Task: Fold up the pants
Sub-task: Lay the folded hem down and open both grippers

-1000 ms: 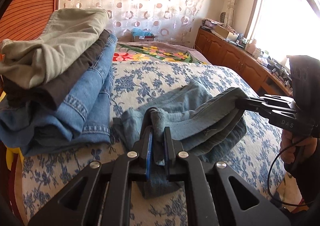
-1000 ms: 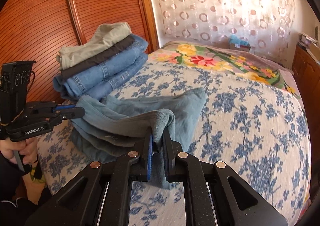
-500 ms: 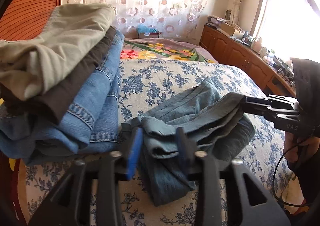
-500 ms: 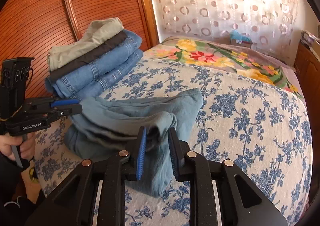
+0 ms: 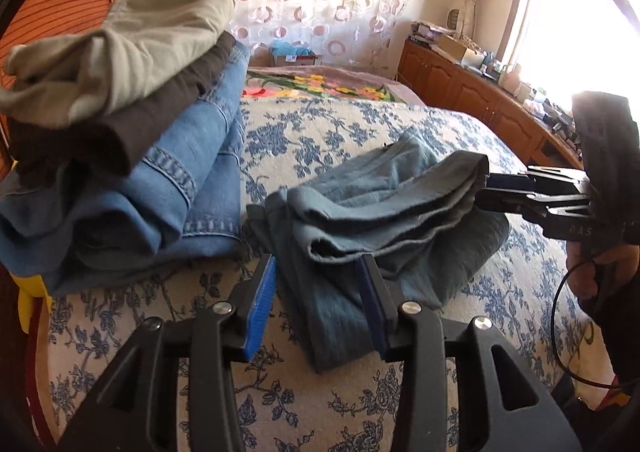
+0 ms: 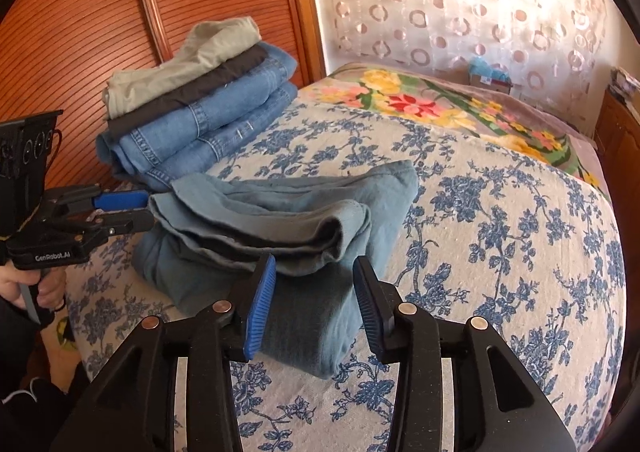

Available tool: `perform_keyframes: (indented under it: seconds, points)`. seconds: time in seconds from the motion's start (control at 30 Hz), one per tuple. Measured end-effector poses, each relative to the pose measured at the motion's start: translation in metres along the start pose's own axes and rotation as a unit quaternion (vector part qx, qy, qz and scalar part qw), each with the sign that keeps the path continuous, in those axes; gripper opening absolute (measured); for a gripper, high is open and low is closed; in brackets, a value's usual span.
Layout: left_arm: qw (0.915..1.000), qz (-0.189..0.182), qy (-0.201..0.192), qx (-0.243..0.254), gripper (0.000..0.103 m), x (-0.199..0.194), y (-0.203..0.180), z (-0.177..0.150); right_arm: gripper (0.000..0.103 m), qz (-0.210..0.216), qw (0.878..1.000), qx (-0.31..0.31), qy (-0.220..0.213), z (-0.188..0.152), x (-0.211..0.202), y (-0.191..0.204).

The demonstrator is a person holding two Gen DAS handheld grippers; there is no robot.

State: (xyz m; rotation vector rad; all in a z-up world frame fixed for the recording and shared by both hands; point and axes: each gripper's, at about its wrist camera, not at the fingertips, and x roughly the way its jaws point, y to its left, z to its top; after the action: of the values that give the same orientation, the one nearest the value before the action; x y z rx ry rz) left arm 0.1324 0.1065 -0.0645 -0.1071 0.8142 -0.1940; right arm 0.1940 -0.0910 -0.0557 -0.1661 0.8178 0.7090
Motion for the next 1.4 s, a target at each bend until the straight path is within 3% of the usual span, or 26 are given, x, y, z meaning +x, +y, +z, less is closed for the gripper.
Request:
perform_keyframes:
  seconds: [0.17, 0.23, 0.33, 0.4, 0.77, 1.03, 1.1, 1.13, 1.17, 1.23, 1.4]
  points:
    - [0.9997, -0.002, 0.017, 0.019, 0.041, 0.011, -0.007, 0.004, 0.037, -0.001, 1.000, -0.009, 0.013, 0.005, 0.008, -0.002]
    - [0.9997, -0.003, 0.018, 0.017, 0.041, 0.013, -0.008, 0.006, 0.017, -0.007, 1.000, -0.017, 0.015, 0.008, 0.011, -0.003]
    - [0.9997, 0.002, 0.019, 0.017, 0.041, 0.016, -0.009, 0.011, 0.006, -0.002, 1.000, -0.014, 0.010, 0.012, 0.012, -0.007]
    - [0.9996, 0.004, 0.019, 0.020, 0.041, 0.019, -0.011, 0.014, 0.003, 0.002, 1.000, -0.013, 0.003, 0.015, 0.012, -0.010]
    - [0.9995, 0.010, -0.004, 0.030, 0.041, 0.026, -0.011, 0.041, 0.003, -0.006, 1.000, 0.012, -0.021, 0.034, 0.017, -0.023]
    - [0.9995, 0.013, 0.004, 0.029, 0.041, 0.036, -0.011, 0.043, 0.019, 0.000, 1.000, 0.010, -0.009, 0.035, 0.021, -0.030]
    - [0.9994, 0.009, 0.001, 0.032, 0.034, 0.036, -0.011, 0.043, 0.019, 0.005, 1.000, 0.009, -0.006, 0.037, 0.023, -0.031]
    - [0.9994, 0.013, 0.000, 0.033, 0.021, 0.036, -0.011, 0.043, 0.012, 0.010, 1.000, 0.006, -0.007, 0.038, 0.024, -0.031]
    - [0.9992, 0.022, 0.000, 0.032, 0.016, 0.037, -0.011, 0.043, 0.004, 0.012, 1.000, 0.004, -0.009, 0.040, 0.024, -0.030]
    - [0.9991, 0.026, -0.008, 0.032, 0.008, 0.036, -0.009, 0.043, 0.001, 0.009, 1.000, 0.008, -0.018, 0.044, 0.024, -0.032]
    - [0.9983, 0.042, -0.033, 0.023, 0.004, 0.030, -0.003, 0.044, 0.000, -0.011, 0.999, 0.036, -0.038, 0.054, 0.024, -0.040]
